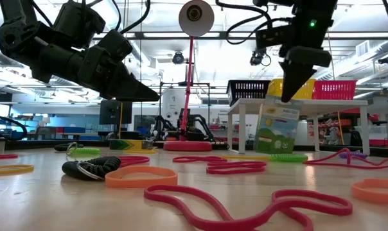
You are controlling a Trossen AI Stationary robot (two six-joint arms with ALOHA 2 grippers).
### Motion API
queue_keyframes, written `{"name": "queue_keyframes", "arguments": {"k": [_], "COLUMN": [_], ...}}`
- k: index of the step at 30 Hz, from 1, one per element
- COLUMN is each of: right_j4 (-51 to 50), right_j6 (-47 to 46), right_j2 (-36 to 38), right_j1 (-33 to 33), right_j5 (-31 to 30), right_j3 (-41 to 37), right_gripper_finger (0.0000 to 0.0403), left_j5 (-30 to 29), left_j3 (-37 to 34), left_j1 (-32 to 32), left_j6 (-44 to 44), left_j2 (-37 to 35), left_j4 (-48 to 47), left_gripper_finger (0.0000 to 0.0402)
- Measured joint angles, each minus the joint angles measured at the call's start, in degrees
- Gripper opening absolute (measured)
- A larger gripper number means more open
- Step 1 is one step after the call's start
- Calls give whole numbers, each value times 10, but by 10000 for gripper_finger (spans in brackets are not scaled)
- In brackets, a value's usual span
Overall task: Pick & Place Office Desk Supplies
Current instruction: Put the crayon box into the black bin
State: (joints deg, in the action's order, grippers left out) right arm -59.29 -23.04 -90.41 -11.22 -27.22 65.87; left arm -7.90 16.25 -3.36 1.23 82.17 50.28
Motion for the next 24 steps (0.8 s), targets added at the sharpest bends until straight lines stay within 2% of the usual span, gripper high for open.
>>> {"name": "queue_keyframes", "arguments": {"k": [12,20,24], "right_j4": [9,97,160], "right_j6": [199,285,350], "right_j2": [0,0,0], "right_j1": [0,-6,-28], "right_j5": [-94,-101,-81], "right_j3": [0,0,0], "right_gripper_finger": [2,2,2], "left_j5": [0,0,0], "left_j3": [0,0,0], "left_j1": [0,0,0], "left_j6": [0,0,0], "left_j2": [0,0,0], "left_j4": [0,0,0], "left_gripper_finger": [125,125,125]}}
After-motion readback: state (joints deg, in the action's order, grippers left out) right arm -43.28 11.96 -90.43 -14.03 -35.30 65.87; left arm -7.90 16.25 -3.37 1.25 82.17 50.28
